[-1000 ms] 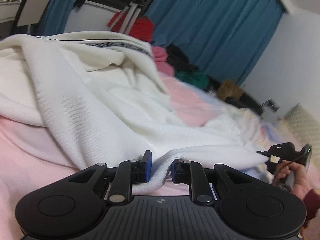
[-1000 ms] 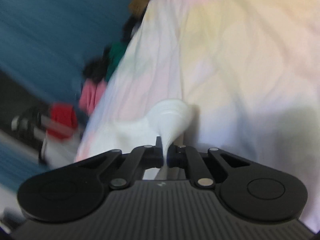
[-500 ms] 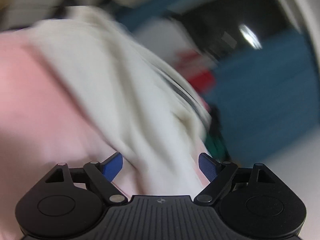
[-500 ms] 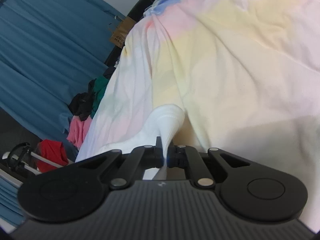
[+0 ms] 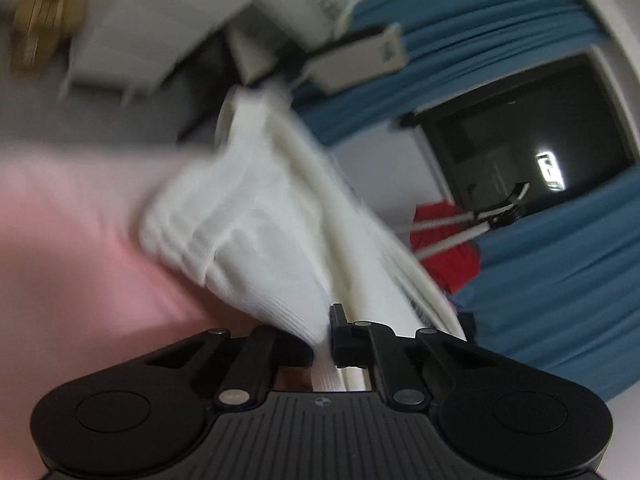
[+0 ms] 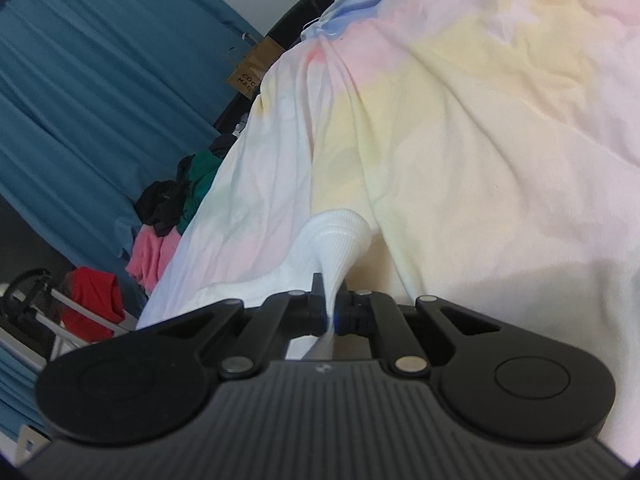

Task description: Fold clothes

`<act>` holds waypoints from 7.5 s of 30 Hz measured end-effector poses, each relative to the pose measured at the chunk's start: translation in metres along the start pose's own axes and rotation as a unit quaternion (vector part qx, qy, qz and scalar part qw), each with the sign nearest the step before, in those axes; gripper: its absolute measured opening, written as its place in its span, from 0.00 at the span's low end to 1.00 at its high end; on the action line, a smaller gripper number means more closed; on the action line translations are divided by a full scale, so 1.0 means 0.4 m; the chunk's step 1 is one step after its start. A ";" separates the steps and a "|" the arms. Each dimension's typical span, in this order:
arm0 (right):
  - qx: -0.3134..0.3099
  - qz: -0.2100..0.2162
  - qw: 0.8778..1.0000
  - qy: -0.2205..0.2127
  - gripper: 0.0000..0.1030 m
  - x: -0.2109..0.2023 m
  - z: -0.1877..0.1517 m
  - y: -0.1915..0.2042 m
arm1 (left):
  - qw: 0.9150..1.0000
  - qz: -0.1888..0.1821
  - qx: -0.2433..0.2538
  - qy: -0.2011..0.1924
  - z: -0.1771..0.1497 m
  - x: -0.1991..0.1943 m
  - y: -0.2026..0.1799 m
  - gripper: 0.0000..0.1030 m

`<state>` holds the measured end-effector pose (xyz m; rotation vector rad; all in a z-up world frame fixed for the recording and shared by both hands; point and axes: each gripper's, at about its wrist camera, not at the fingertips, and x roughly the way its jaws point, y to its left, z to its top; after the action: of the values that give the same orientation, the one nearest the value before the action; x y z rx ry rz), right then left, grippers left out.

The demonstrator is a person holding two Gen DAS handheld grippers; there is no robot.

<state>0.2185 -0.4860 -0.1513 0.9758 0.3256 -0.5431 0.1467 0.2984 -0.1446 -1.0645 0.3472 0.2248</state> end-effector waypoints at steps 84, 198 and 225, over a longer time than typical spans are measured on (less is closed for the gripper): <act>0.031 -0.118 0.980 -0.155 0.71 -0.344 -0.099 0.049 | 0.621 -0.259 0.649 0.355 -1.546 0.472 -0.900 0.04; -0.561 0.076 0.822 -0.070 0.15 -0.174 -0.301 0.883 | 0.931 0.083 0.352 0.049 -0.400 -0.100 -0.232 1.00; -0.218 0.075 0.971 0.060 0.66 -0.415 -0.286 0.324 | 0.834 0.022 0.550 0.048 -0.587 -0.117 -0.302 1.00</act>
<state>0.1539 -0.2839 -0.0402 0.6011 0.4536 -0.2568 0.1056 0.0336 -0.1315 0.0826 0.4982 -0.0147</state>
